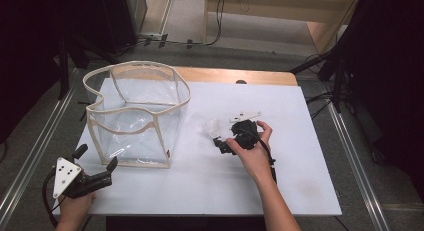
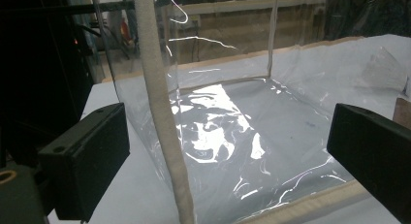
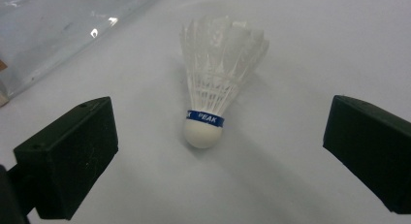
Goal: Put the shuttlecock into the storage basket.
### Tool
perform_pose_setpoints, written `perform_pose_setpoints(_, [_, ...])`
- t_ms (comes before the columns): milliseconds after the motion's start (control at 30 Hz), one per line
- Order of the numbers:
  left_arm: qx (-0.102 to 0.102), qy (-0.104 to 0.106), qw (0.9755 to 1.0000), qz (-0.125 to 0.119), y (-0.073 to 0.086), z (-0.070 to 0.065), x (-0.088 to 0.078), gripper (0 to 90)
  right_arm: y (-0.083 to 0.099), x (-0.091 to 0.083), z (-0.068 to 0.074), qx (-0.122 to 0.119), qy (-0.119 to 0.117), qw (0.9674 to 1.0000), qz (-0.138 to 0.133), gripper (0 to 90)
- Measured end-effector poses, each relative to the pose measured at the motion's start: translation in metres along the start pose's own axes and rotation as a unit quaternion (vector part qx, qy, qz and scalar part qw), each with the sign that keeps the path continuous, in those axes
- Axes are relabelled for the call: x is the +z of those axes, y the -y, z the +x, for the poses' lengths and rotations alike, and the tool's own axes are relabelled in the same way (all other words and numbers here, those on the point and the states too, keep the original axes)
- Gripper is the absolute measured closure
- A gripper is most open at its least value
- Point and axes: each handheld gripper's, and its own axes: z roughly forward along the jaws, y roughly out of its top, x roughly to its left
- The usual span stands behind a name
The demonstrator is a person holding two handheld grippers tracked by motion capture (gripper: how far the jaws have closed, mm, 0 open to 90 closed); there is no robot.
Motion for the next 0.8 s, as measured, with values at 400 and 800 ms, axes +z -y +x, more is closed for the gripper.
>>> perform_pose_setpoints(400, [-0.002, 0.001, 1.0000, -0.002, 0.000, 0.001, 0.000, 2.3, 0.004, 0.024, 0.015, 0.026, 0.032, 0.9985, 0.035, 30.1])
perform_pose_setpoints(800, [-0.003, 0.001, 1.0000, -0.002, 0.000, 0.001, 0.000, 2.3, 0.008, 0.034, 0.023, 0.036, 0.047, 0.9969, 0.051, 54.1])
